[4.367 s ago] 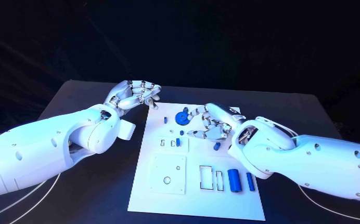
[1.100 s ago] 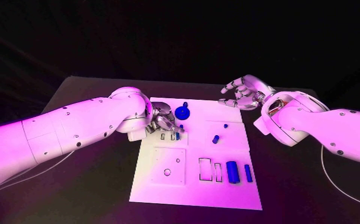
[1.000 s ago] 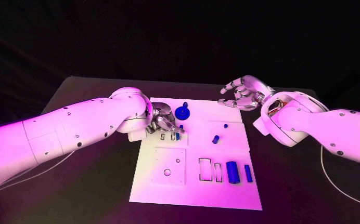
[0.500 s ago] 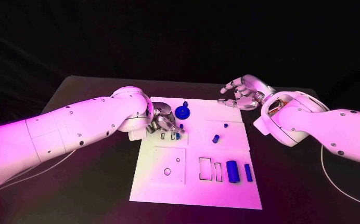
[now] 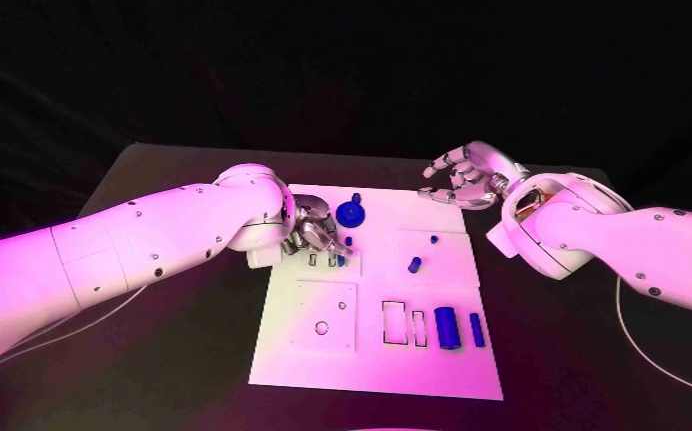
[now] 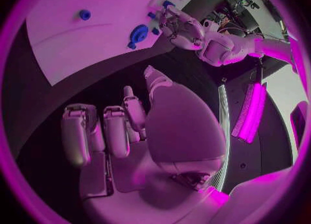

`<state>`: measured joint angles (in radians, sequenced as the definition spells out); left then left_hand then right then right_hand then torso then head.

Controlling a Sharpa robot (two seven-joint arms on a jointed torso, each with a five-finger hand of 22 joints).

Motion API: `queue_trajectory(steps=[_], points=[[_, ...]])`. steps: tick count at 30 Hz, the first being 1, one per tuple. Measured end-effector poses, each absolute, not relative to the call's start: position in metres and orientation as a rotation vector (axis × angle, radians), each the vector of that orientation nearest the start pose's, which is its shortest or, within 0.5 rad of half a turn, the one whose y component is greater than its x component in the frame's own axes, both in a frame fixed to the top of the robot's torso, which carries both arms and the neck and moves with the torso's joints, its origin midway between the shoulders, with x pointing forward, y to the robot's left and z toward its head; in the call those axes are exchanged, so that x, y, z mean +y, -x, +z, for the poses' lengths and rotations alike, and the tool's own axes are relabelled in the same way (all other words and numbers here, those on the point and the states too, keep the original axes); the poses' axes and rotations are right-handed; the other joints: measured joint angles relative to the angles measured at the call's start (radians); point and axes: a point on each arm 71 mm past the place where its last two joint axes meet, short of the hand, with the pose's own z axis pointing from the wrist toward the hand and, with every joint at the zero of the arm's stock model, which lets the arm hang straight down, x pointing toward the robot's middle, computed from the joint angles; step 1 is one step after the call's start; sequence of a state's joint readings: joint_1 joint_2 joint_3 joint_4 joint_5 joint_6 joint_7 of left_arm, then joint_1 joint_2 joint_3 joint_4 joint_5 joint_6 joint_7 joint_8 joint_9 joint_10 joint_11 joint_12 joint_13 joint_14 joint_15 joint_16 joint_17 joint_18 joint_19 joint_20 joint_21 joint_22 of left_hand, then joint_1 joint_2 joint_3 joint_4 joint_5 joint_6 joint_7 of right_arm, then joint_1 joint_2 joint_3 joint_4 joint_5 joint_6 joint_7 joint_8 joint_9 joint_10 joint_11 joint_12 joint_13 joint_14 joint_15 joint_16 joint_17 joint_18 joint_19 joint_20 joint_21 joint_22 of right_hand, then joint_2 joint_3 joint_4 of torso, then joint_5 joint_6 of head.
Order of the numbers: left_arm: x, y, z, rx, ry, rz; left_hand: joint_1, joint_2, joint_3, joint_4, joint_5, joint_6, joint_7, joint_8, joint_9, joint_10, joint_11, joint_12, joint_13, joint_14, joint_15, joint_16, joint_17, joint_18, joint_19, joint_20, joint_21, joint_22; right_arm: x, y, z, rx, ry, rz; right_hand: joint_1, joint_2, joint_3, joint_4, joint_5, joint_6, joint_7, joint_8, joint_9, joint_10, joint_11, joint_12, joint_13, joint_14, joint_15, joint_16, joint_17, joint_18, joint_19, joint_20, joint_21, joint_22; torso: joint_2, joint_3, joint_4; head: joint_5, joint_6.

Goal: Assemble the parts on the task board

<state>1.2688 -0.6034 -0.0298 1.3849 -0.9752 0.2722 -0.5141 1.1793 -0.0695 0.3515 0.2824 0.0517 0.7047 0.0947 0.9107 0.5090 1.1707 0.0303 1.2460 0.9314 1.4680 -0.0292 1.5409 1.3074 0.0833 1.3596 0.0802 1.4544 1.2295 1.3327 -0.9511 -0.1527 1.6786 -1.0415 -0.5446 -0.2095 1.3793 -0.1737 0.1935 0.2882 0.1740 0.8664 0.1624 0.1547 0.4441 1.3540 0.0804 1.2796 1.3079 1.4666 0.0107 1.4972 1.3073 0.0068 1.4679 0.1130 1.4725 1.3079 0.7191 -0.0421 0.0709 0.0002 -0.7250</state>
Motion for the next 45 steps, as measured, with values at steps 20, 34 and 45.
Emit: queue_trajectory(steps=[20, 34, 45], points=[[0.132, -0.500, -0.202, 2.441, 0.085, -0.587, 0.098, -0.013, 0.181, 0.016, -0.004, 0.004, -0.004, -0.017, 0.002, -0.002, -0.013, -0.037, -0.028, -0.003, -0.010, -0.004, 0.000, 0.000, -0.004, -0.011, -0.003, -0.005, -0.231, -0.473, -0.152, 1.610, -0.348, 0.708, 0.000, 0.000, 0.000, 0.000, 0.000, 0.000, 0.000, 0.000, 0.001, 0.000, 0.000, 0.000, 0.000, 0.000, 0.000, 0.000, 0.001, 0.000, 0.000, 0.000, 0.000, 0.000, -0.002, 0.0012, 0.0013, 0.001, 0.000], [0.148, -0.496, -0.201, 2.464, 0.209, -0.652, 0.055, -0.059, 0.328, -0.027, 0.011, -0.004, -0.007, -0.016, 0.001, 0.023, -0.017, -0.049, -0.014, -0.003, -0.010, -0.008, 0.001, 0.000, 0.000, -0.015, -0.003, 0.015, -0.233, -0.474, -0.152, 1.605, -0.350, 0.704, 0.000, 0.000, 0.000, 0.000, 0.000, 0.000, 0.000, 0.000, 0.001, 0.000, 0.000, 0.000, 0.000, 0.000, 0.000, 0.000, 0.001, 0.000, 0.000, 0.000, 0.000, 0.000, -0.001, 0.0007, 0.0015, 0.006, 0.003], [0.155, -0.495, -0.199, 2.434, 0.289, -0.684, 0.031, -0.083, 0.388, -0.080, 0.054, 0.003, 0.000, -0.016, 0.001, 0.047, -0.021, -0.039, 0.007, -0.001, -0.016, -0.008, 0.001, 0.000, 0.013, -0.020, 0.001, 0.035, -0.233, -0.474, -0.152, 1.602, -0.349, 0.706, 0.000, 0.000, 0.000, 0.000, 0.000, 0.000, 0.000, 0.000, 0.000, 0.000, 0.000, 0.000, 0.000, 0.000, 0.000, 0.000, 0.000, 0.000, 0.000, 0.000, 0.000, -0.001, -0.001, 0.0013, 0.0013, 0.013, 0.004]])
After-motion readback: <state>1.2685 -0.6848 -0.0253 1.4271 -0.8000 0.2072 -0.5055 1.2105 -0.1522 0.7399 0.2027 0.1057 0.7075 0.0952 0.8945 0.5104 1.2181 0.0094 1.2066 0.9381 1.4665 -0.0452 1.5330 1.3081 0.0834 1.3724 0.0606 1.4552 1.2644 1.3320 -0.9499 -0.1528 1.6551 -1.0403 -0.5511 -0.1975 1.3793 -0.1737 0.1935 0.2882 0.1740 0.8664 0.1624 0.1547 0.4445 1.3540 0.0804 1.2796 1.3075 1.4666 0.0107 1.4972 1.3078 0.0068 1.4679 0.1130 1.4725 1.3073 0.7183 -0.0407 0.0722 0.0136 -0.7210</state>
